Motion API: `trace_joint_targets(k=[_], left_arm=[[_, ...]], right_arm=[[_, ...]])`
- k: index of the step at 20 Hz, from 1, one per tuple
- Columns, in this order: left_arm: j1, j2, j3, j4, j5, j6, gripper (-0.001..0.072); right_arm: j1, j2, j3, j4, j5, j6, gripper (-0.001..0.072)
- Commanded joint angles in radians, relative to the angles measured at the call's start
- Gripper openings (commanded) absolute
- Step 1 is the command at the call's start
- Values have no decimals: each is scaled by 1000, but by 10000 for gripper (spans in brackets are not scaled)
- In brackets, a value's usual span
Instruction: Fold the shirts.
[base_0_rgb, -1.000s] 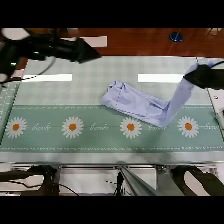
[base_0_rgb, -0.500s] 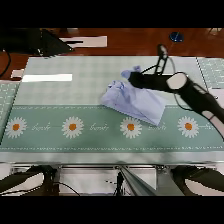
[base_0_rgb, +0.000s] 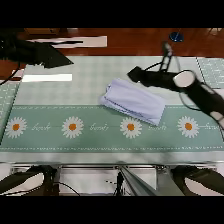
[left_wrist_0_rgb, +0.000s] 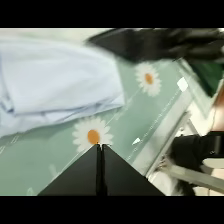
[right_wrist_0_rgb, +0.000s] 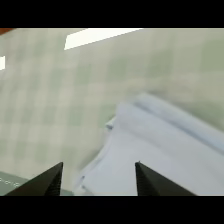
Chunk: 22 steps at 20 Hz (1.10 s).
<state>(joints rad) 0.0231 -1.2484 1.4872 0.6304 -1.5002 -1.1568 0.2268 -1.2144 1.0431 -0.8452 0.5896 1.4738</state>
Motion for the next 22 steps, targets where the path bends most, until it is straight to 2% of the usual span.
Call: trace_joint_targets(k=[1, 2, 3, 4, 5, 7, 9, 10, 14, 16, 19, 22], left_arm=[[-1, -3, -73, 171, -1, 1, 33], [-1, -6, -102, 198, -2, 1, 50], [-1, -8, -129, 213, -1, 1, 119], [-1, -12, -156, 224, -1, 0, 225], [-1, -14, -181, 231, -1, 0, 292], [-1, -14, -224, 236, -1, 0, 291], [-1, -14, -240, 254, -4, -15, 287], [0, -13, -240, 270, -4, -27, 287], [1, -12, -240, 298, -4, -29, 285], [2, -12, -240, 298, -4, -45, 285], [1, -12, -240, 298, -5, -61, 285], [1, -12, -240, 298, -4, -69, 278]], right_arm=[[-253, 182, 0, -279, 277, 27, 527], [-346, 225, 0, -396, 385, 41, 520], [-428, 250, 0, -507, 494, 40, 519], [-510, 255, -1, -620, 613, 24, 520], [-579, 251, -11, -698, 695, -21, 519], [-707, 234, -68, -719, 757, -103, 520], [-793, 226, -164, -550, 703, -106, 546], [-814, 220, -220, -425, 671, -124, 591], [-816, 151, -425, 63, 507, -242, 593], [-806, 92, -481, 225, 460, -306, 593], [-713, 10, -486, 241, 418, -339, 592], [-573, -51, -486, 250, 301, -334, 592]])
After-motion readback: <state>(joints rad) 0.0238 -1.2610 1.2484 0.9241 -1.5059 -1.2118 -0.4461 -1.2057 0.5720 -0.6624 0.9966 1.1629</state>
